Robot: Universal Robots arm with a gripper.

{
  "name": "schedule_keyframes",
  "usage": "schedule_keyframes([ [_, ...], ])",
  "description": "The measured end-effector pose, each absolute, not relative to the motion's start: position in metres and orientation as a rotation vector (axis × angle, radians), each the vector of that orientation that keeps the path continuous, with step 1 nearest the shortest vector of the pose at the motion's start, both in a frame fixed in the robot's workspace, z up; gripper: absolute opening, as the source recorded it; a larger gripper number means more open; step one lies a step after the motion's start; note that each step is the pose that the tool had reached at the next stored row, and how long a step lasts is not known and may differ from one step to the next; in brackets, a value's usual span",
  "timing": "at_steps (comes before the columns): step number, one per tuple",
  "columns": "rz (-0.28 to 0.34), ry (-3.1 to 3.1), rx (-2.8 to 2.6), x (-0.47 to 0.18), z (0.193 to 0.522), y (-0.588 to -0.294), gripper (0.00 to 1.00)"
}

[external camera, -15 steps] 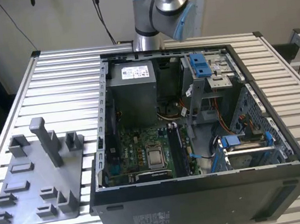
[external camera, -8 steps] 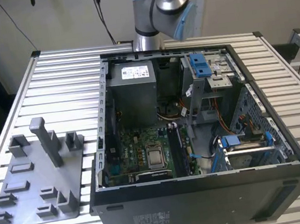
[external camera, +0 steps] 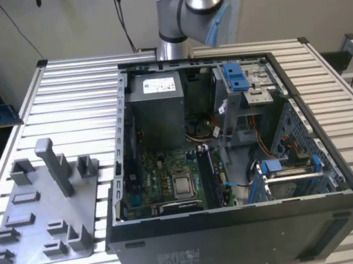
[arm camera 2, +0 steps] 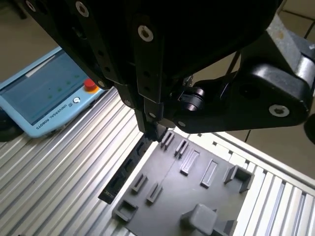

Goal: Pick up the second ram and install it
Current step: 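Pick up the second ram and move it above second insertion slot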

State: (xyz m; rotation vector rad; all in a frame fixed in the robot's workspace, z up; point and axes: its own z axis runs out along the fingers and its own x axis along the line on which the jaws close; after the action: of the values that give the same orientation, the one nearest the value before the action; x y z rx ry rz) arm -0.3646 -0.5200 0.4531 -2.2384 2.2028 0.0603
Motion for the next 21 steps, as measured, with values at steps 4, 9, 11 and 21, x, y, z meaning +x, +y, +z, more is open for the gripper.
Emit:
schedule_keyframes([
  [4, 0.06, 2.202, -2.239, -0.347, 0.453, -0.52, 0.14],
  [9, 0.06, 2.202, -2.239, -0.324, 0.453, -0.52, 0.14],
  [11, 0.06, 2.202, -2.239, -0.315, 0.453, -0.52, 0.14],
  [21, 0.061, 2.202, -2.239, -0.269, 0.453, -0.52, 0.14],
])
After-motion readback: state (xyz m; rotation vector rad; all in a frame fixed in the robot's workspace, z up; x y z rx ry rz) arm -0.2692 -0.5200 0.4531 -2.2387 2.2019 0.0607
